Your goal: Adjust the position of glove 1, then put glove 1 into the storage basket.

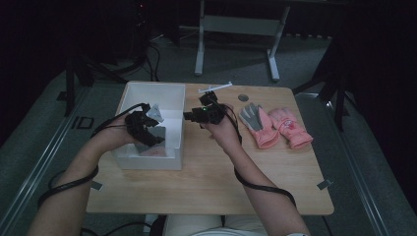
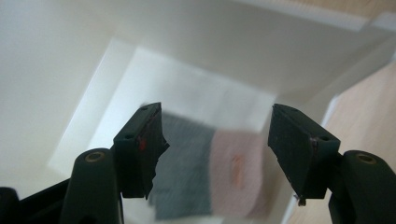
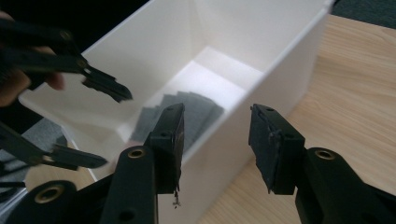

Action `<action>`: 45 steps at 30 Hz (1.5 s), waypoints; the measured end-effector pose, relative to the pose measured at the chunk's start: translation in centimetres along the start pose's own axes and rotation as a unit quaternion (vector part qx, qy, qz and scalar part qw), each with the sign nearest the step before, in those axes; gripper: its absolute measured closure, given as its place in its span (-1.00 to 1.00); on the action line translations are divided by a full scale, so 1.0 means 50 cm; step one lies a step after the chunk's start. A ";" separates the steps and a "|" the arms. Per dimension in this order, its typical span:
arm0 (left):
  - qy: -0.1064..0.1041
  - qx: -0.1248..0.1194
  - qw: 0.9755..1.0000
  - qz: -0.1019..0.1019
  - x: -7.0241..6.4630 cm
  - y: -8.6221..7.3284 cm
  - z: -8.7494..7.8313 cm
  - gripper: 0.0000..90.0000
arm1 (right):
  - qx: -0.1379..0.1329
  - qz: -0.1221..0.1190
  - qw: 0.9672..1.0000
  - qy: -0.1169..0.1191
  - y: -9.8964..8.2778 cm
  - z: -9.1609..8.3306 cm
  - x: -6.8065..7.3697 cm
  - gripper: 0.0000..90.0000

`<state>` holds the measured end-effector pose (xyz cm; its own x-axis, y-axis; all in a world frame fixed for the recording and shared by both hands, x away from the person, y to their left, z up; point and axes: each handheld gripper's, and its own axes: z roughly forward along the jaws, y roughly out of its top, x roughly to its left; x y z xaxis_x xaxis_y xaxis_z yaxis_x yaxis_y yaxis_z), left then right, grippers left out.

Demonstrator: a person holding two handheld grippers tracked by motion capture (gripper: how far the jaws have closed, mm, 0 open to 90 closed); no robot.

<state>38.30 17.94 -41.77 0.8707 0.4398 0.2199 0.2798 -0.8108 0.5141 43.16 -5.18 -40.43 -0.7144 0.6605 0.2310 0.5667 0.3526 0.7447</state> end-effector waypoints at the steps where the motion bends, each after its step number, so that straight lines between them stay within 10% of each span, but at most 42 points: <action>1: 0.000 0.000 1.000 0.000 0.000 0.000 0.000 -0.21 | 0.000 0.000 1.000 0.000 0.000 0.000 0.000 0.22; 10: -0.022 -0.052 0.998 -0.003 -0.053 0.089 -0.001 -0.17 | -0.011 -0.005 1.000 -0.012 -0.058 -0.073 -0.072 0.26; 24: -0.037 -0.071 0.996 0.029 -0.158 0.195 0.057 -0.66 | -0.022 -0.041 0.998 -0.052 -0.136 -0.186 -0.167 0.29; 33: -0.059 -0.079 0.995 0.020 -0.194 0.212 0.098 -0.98 | -0.022 -0.044 0.995 -0.085 -0.172 -0.223 -0.215 0.33; 39: -0.046 -0.080 0.995 -0.027 -0.221 0.198 0.139 -0.98 | -0.019 -0.052 0.993 -0.108 -0.195 -0.244 -0.247 0.34; 45: -0.014 -0.086 0.996 -0.019 -0.256 0.170 0.170 -0.98 | -0.016 -0.060 0.990 -0.128 -0.207 -0.254 -0.270 0.33</action>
<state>32.97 2.13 -47.26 0.8725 0.4560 0.1755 0.2416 -0.7150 0.6561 41.74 -26.15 -43.29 -0.6469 0.7622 -0.0236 0.4675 0.4208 0.7774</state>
